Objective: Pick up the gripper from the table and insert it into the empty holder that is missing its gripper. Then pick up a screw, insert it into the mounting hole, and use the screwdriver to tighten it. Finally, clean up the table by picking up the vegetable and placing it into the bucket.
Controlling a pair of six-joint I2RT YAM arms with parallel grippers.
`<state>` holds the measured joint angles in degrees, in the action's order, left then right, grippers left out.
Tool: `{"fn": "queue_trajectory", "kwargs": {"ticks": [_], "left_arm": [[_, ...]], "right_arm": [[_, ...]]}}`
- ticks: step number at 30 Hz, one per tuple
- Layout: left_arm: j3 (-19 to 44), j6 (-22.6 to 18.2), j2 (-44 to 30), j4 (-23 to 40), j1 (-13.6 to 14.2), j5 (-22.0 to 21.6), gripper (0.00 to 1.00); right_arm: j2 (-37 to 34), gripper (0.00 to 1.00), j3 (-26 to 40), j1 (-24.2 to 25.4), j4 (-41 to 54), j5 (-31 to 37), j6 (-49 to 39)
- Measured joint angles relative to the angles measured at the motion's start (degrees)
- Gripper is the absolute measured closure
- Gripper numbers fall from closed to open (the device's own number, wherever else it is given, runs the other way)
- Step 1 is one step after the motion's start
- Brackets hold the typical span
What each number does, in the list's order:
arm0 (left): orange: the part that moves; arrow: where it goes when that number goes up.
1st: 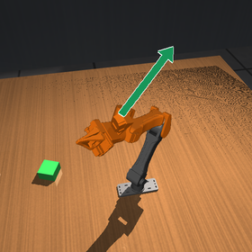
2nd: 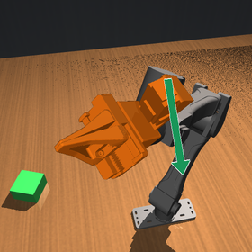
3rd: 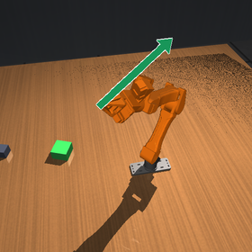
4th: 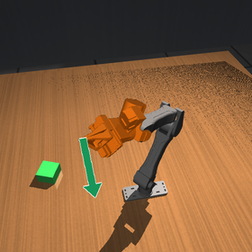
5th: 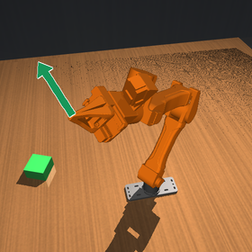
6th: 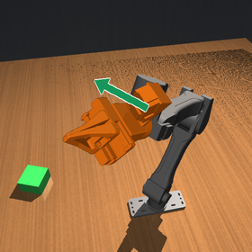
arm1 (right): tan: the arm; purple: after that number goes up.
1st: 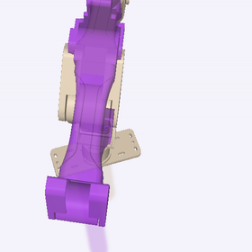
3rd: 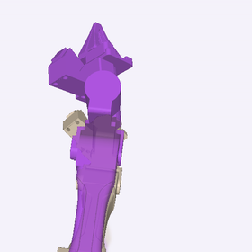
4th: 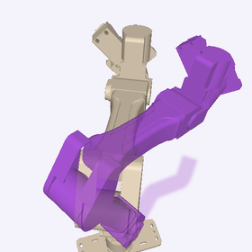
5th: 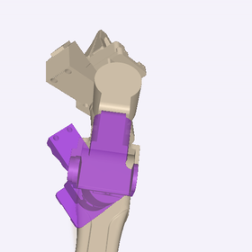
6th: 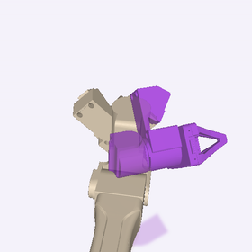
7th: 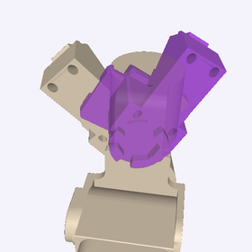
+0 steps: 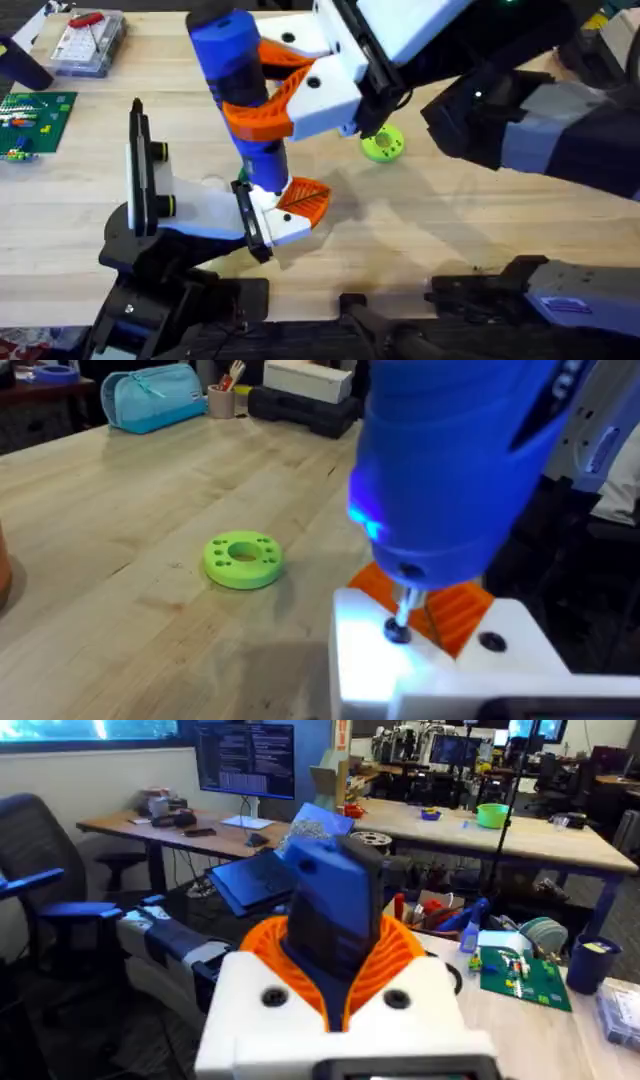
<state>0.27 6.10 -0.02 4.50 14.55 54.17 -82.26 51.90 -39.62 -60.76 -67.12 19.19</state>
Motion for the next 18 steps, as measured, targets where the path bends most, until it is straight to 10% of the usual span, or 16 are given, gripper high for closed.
{"fn": "queue_trajectory", "kwargs": {"ticks": [18], "left_arm": [[0.0, 0.0, 0.0, 0.0, 0.0, 0.0, 0.985]], "right_arm": [[0.0, 0.951, 0.0, 0.0, 0.6, 0.0, -0.4]]}}
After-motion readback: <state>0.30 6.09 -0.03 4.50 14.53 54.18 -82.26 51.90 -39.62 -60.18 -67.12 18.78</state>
